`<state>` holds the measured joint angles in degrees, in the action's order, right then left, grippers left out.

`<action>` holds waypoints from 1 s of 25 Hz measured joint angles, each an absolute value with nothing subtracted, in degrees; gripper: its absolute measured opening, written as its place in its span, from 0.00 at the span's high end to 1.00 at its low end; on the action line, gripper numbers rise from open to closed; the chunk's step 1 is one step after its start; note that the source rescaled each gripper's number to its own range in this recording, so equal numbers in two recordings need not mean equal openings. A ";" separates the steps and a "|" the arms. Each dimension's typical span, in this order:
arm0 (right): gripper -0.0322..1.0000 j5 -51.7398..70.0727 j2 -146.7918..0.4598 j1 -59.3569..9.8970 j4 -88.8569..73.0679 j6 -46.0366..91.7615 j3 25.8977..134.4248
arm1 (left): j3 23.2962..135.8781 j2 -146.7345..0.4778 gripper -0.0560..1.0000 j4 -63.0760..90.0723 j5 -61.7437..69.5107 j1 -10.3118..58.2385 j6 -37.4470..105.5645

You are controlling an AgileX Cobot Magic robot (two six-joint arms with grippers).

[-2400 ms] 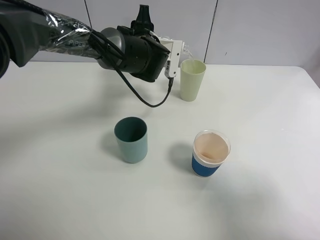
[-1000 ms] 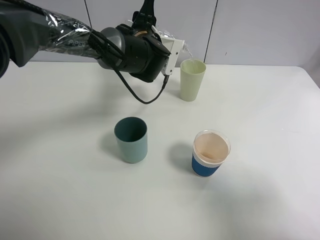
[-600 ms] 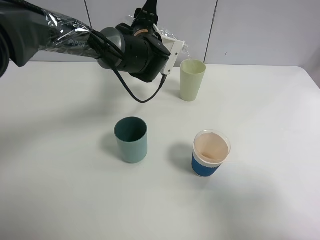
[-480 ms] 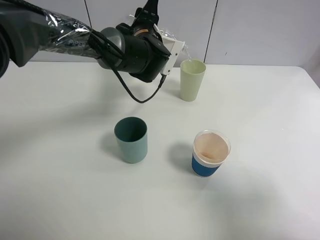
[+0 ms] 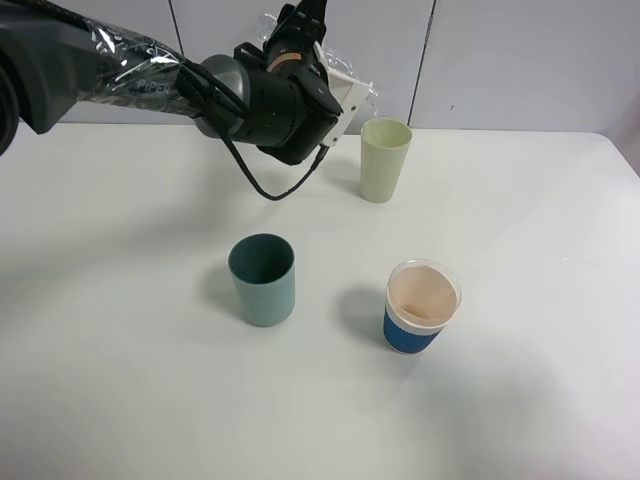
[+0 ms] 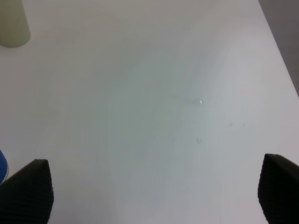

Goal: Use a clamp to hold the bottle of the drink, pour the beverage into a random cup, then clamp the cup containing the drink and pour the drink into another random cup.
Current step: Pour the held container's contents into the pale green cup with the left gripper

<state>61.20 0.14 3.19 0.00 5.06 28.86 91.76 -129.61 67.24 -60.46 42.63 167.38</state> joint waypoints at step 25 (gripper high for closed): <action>0.32 61.20 0.14 3.19 0.00 5.06 28.86 | 91.76 -129.61 0.92 48.04 -60.00 42.30 166.46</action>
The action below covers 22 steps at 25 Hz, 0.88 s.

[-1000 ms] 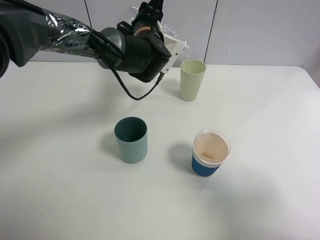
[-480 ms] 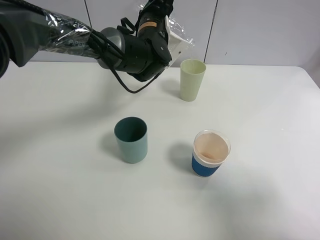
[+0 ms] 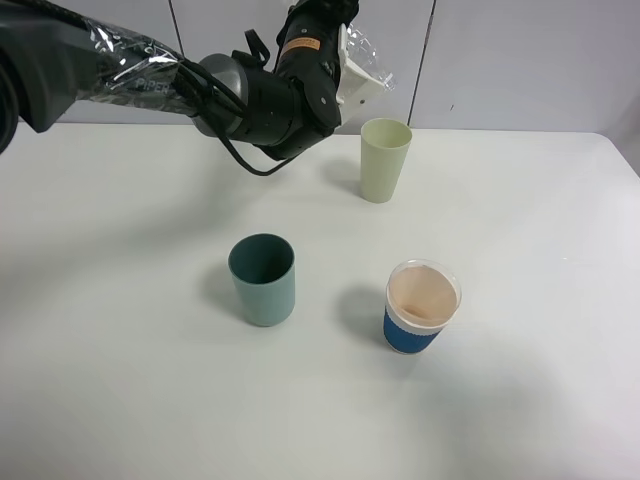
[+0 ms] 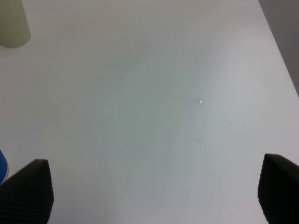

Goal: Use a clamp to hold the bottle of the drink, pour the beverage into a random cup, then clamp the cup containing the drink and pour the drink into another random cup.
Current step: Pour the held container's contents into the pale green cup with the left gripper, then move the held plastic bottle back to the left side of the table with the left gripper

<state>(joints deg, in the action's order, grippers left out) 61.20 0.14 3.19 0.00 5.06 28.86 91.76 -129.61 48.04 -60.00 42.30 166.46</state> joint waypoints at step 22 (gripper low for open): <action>0.32 61.20 0.14 3.19 0.00 5.06 28.86 | 87.35 -123.23 0.92 59.73 -38.13 37.85 128.94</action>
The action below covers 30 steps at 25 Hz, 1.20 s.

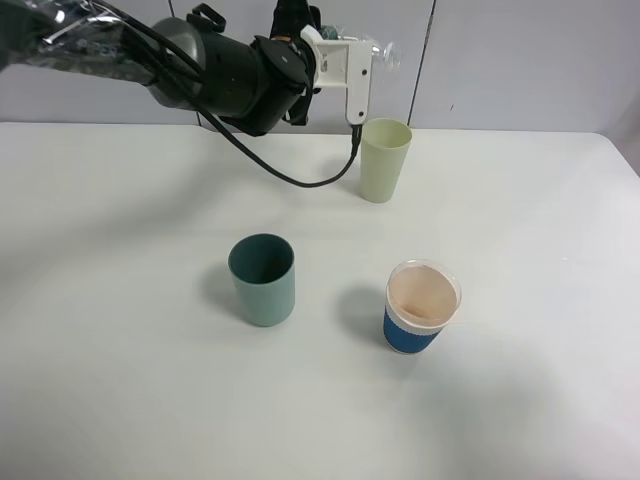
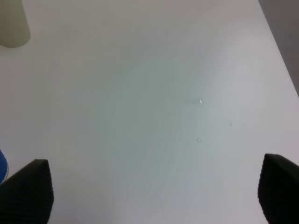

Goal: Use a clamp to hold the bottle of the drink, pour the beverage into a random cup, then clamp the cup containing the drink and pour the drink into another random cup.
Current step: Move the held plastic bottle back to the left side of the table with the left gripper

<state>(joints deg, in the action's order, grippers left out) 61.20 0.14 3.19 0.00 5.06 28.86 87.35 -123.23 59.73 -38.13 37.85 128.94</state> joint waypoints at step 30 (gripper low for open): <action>0.32 61.20 0.14 3.19 0.00 5.06 28.86 | 55.28 -109.25 0.92 -14.46 -47.64 9.63 -10.90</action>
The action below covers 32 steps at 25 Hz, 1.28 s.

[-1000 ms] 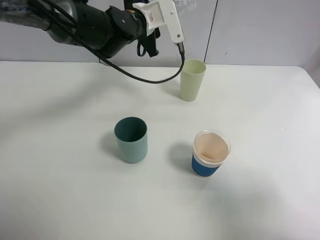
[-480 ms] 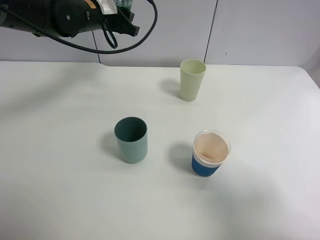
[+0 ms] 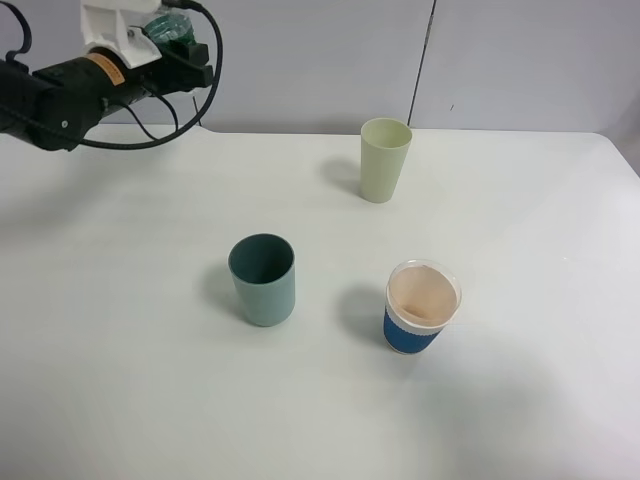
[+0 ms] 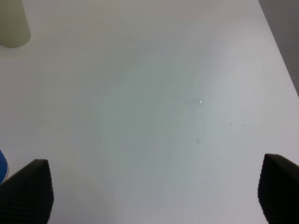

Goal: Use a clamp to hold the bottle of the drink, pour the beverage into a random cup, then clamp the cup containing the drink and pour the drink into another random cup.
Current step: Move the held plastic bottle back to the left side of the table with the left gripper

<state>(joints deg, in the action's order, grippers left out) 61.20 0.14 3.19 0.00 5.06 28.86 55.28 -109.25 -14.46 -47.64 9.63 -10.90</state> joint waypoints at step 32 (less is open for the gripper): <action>0.32 61.20 0.14 3.19 0.00 5.06 28.86 | 43.64 -124.48 0.92 -26.13 -68.99 -4.16 -5.99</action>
